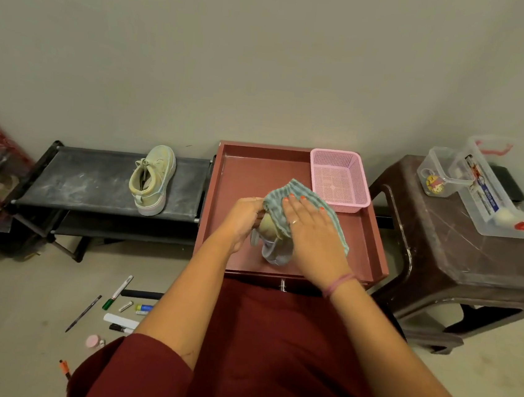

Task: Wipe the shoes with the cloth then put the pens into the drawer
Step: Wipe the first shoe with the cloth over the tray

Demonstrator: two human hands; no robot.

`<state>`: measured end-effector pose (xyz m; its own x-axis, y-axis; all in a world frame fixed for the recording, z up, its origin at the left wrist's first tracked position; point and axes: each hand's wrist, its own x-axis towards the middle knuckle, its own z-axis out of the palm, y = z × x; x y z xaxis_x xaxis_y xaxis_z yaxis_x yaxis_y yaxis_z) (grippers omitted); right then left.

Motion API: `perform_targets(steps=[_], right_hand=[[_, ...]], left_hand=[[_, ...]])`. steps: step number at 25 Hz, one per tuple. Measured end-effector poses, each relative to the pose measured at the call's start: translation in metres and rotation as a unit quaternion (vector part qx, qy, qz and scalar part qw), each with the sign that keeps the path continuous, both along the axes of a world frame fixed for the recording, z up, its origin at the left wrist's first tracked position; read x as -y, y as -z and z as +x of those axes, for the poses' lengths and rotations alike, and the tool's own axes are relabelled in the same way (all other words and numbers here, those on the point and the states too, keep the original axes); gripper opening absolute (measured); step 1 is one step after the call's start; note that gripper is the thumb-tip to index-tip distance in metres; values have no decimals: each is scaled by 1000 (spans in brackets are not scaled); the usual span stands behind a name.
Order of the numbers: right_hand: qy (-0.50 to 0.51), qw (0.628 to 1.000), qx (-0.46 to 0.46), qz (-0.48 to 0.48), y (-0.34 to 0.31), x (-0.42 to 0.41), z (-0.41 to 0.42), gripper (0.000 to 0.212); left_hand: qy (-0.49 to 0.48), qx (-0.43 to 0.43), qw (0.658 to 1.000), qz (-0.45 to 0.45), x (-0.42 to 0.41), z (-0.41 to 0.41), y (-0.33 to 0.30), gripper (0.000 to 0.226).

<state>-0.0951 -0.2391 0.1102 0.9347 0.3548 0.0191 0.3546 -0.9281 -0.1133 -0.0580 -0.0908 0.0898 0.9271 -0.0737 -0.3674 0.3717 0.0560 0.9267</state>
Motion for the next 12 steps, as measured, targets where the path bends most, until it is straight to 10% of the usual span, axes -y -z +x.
perform_targets(steps=[3,12], right_hand=[[47,981,-177,66,-25,9,29,55],[0,991,94,-94,23,-34,-23,58]], left_hand=[[12,3,1000,4,7,-4,-1,12],[-10,-56,997,-51,-11,-1,0,28]])
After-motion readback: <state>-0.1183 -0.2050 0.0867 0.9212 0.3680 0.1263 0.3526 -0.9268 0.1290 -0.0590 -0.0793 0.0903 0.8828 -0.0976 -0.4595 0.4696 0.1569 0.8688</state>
